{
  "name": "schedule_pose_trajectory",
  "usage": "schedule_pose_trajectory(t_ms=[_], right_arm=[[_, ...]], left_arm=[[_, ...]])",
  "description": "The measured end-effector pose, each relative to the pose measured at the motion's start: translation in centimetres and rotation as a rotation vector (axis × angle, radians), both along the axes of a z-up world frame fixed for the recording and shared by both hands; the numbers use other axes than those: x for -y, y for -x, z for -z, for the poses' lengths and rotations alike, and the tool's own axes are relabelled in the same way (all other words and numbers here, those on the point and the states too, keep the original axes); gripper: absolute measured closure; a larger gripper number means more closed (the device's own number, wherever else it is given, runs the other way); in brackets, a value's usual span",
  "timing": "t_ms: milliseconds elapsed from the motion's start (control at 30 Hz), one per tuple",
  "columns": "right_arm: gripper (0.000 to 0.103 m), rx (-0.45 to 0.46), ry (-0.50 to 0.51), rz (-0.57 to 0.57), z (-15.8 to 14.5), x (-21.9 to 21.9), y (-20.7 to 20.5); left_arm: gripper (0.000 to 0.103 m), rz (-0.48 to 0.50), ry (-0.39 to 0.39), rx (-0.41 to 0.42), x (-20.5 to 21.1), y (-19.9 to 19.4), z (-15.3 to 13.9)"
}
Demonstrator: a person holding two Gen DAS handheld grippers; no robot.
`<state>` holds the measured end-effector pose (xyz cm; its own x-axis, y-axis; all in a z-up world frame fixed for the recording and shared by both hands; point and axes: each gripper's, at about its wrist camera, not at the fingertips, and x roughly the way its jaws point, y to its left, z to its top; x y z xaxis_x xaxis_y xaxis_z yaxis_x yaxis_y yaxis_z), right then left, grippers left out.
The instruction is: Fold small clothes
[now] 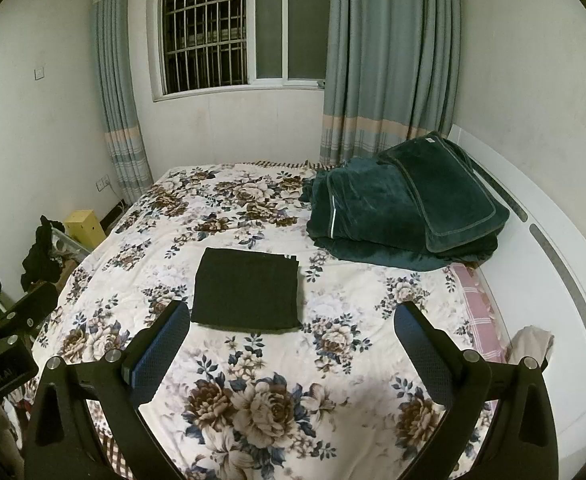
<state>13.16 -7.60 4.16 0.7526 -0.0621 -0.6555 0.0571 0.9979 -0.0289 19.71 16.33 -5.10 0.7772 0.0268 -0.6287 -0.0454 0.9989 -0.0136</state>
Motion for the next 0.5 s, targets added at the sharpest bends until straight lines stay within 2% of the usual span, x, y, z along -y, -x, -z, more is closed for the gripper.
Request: schedule_pose_trajectory(t_ms=[500], right_arm=[[0.0, 0.005, 0.001, 0.0, -0.32, -0.29, -0.15]], left_arm=[[0.0, -0.007, 0.002, 0.008, -0.16, -0.37, -0.66]])
